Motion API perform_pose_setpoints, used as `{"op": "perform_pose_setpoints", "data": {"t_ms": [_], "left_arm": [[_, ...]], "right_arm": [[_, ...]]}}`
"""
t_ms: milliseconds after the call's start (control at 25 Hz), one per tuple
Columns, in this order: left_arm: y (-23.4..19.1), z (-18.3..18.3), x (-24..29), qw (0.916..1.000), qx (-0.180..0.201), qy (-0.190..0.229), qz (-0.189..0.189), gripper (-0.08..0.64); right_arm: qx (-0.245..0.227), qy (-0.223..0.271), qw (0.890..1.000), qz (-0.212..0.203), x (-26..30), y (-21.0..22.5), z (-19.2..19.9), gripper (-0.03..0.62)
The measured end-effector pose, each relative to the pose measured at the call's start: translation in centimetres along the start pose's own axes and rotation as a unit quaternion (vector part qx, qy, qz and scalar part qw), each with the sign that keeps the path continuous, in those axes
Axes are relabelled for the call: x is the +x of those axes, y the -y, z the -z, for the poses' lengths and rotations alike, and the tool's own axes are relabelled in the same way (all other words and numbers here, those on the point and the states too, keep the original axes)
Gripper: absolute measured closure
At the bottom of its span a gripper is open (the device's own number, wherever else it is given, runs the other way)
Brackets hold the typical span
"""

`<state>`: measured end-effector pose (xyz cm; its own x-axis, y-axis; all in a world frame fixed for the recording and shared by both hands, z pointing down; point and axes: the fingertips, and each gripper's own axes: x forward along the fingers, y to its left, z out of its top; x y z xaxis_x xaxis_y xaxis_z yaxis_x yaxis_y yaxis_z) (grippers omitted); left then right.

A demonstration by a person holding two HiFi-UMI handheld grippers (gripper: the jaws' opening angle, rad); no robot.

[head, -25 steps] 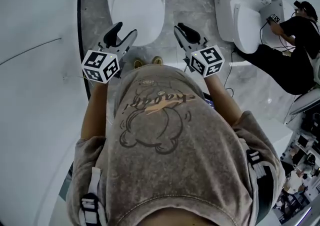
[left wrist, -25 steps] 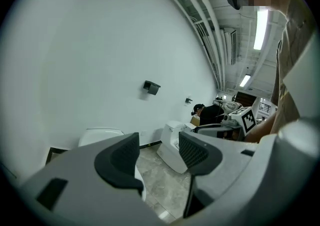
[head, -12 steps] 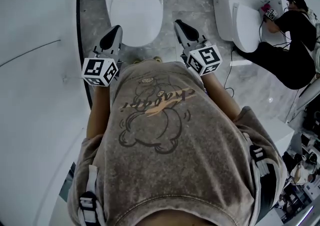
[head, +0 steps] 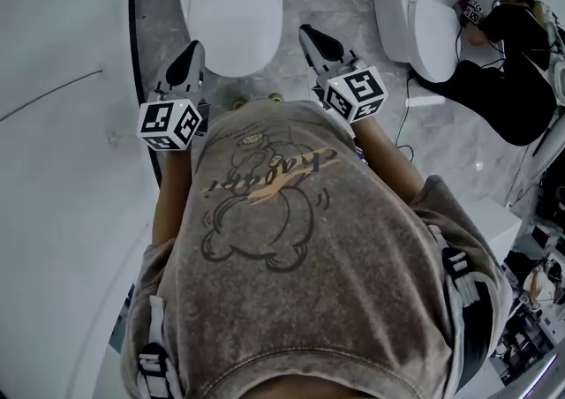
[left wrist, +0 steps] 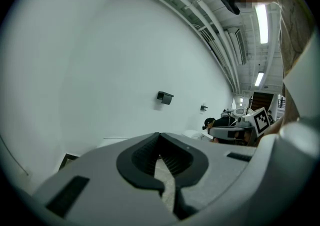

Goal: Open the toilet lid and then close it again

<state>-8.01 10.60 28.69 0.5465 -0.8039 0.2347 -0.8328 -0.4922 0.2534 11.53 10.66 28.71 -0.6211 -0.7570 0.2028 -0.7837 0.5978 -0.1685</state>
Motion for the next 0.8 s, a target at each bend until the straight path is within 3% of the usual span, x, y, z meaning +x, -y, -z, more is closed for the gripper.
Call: {"op": "perform_pose_setpoints", "data": {"t_ms": [800], "left_arm": [[-2.1, 0.2, -0.7, 0.9992, -0.029, 0.011, -0.024, 0.551]], "right_arm": [[0.000, -0.001, 1.000, -0.017, 2.5, -1.5, 0.0, 0.566]]}}
